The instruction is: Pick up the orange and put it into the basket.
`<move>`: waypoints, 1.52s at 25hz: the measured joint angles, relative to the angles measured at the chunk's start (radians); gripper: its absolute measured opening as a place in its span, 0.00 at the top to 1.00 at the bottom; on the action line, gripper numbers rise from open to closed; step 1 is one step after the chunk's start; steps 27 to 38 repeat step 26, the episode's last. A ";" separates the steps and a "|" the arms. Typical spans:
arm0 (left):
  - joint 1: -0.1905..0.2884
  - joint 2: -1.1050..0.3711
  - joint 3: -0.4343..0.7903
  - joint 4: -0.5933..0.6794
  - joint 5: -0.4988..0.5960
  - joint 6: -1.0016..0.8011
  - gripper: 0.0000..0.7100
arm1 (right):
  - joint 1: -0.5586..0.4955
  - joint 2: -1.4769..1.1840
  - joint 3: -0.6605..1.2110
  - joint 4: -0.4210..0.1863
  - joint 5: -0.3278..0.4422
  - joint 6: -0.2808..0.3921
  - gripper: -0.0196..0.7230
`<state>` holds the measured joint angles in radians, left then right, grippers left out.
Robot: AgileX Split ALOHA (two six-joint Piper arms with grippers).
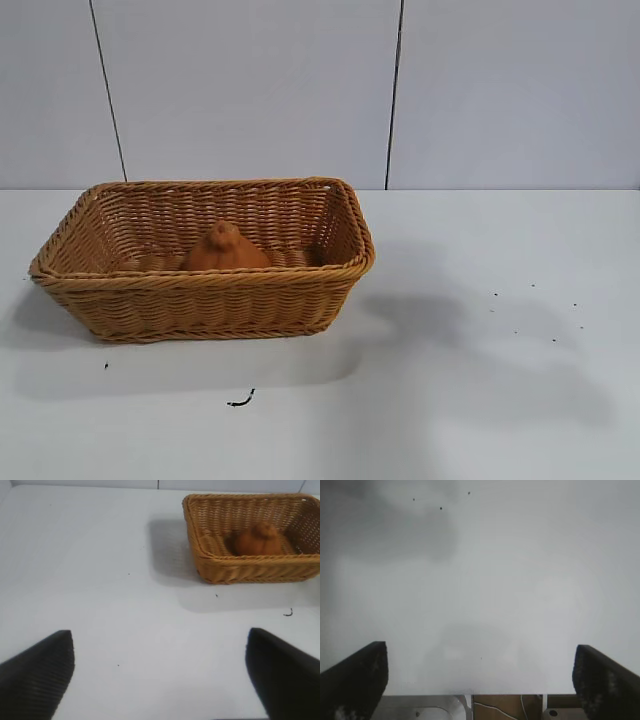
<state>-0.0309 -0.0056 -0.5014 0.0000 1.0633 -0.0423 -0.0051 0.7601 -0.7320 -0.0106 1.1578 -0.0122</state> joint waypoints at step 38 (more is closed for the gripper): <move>0.000 0.000 0.000 0.000 0.001 0.000 0.06 | 0.000 -0.764 0.242 0.072 -0.138 -0.021 0.04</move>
